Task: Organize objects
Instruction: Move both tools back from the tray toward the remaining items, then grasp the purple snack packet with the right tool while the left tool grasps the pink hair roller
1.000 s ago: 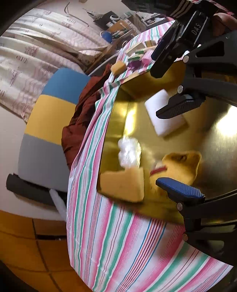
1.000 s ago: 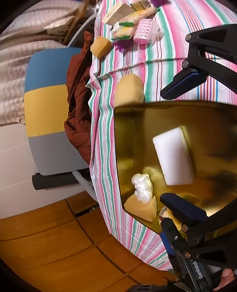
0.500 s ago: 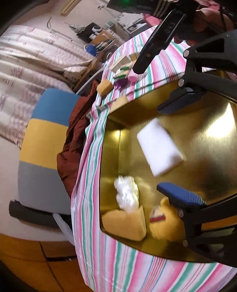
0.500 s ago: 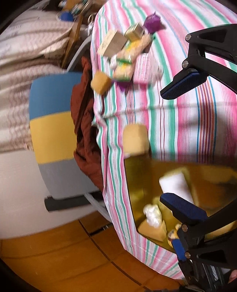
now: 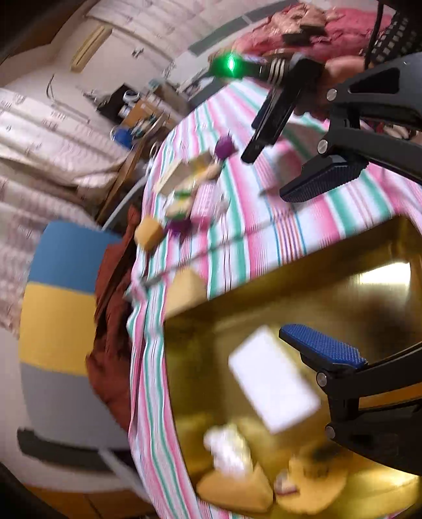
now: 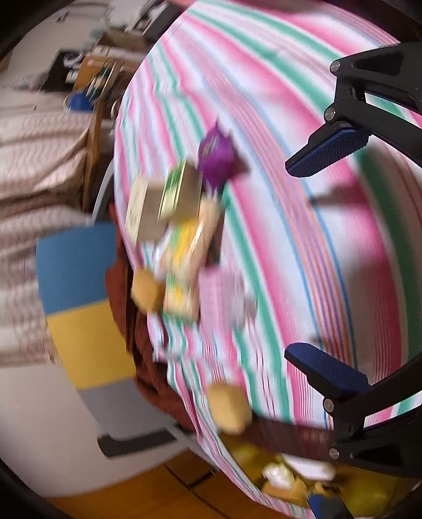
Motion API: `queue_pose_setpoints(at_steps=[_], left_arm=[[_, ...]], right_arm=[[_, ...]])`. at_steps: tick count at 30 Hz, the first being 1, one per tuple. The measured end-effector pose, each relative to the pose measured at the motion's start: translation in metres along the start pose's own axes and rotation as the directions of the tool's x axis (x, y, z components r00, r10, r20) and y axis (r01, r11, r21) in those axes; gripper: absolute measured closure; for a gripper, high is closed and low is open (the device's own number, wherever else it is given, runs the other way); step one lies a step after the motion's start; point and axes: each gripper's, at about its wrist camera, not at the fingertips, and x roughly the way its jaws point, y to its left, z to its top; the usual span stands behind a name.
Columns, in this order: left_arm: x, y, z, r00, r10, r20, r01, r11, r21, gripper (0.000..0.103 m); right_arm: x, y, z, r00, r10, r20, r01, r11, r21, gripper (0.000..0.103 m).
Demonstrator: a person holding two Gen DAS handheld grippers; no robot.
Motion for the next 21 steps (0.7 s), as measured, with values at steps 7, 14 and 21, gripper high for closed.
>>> queue_pose_setpoints(at_steps=[7, 14, 21], left_arm=[[0.013, -0.040, 0.007, 0.999, -0.040, -0.034, 0.042, 0.996, 0.078, 0.024], [0.024, -0.058, 0.013, 0.998, -0.035, -0.057, 0.041, 0.992, 0.119, 0.024], [0.037, -0.064, 0.014, 0.996, -0.003, -0.091, 0.016, 0.990, 0.143, 0.024]], right_arm=[[0.008, -0.065, 0.027, 0.994, -0.095, 0.053, 0.094, 0.995, 0.024, 0.000], [0.044, -0.083, 0.059, 0.994, -0.105, 0.044, 0.108, 0.992, -0.069, 0.000], [0.075, -0.090, 0.066, 0.998, -0.022, -0.061, 0.019, 0.998, -0.062, 0.015]])
